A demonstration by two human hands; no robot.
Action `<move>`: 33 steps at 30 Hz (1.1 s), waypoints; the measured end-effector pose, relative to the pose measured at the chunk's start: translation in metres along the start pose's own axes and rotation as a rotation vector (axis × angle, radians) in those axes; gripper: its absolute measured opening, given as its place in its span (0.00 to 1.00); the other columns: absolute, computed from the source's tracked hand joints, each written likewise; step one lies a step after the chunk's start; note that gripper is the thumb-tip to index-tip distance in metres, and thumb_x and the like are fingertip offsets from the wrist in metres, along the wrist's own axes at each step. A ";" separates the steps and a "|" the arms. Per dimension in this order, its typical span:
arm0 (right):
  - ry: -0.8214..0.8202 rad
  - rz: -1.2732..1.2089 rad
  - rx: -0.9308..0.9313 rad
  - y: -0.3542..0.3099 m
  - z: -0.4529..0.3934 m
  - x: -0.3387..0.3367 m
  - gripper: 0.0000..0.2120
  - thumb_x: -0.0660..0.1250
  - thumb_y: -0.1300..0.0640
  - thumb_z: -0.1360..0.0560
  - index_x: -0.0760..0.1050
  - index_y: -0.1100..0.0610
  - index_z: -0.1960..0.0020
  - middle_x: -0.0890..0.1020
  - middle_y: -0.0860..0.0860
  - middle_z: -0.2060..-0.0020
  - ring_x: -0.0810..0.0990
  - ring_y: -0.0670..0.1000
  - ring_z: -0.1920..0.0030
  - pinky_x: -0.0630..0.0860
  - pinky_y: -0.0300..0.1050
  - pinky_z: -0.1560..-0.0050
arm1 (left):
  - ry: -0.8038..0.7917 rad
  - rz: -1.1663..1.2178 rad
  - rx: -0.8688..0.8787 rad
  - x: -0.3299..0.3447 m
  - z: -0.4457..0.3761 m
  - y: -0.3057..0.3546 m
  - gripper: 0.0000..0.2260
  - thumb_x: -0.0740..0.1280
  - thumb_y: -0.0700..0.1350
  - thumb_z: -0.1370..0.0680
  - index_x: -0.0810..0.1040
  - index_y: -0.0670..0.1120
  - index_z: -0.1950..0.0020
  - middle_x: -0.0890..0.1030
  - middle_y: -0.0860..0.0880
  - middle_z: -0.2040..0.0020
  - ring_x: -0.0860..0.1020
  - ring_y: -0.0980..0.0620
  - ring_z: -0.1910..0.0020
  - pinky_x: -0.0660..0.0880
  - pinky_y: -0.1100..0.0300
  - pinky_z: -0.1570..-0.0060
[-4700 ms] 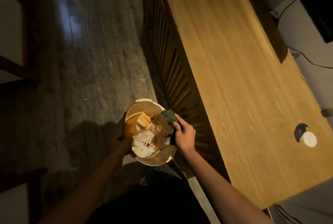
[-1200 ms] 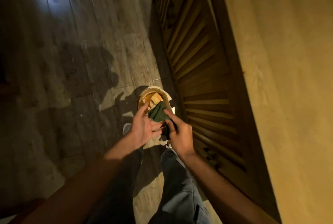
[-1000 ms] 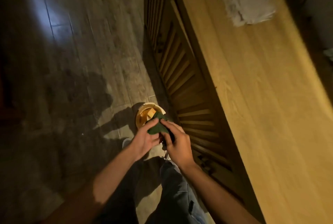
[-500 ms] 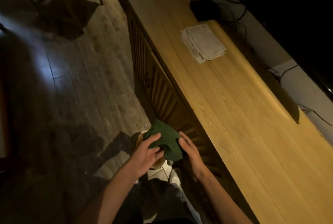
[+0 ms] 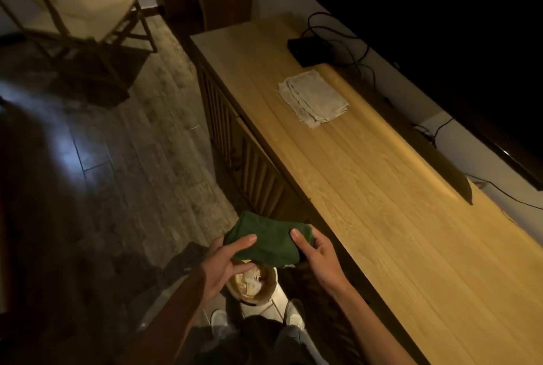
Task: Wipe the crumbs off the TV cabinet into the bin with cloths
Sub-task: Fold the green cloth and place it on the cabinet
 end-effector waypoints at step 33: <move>0.150 -0.233 0.154 -0.025 -0.083 -0.053 0.06 0.69 0.57 0.19 0.79 0.53 0.42 0.89 0.48 0.53 0.89 0.50 0.52 0.83 0.38 0.58 | -0.018 -0.399 0.143 0.065 -0.137 0.078 0.07 0.71 0.44 0.21 0.85 0.48 0.44 0.87 0.44 0.47 0.86 0.45 0.48 0.84 0.51 0.58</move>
Point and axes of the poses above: each hand's wrist, its own z-axis away from the middle knuckle, its own x-axis out of the palm, y = z × x, the point moved 1 cm from there along -z, towards the middle knuckle
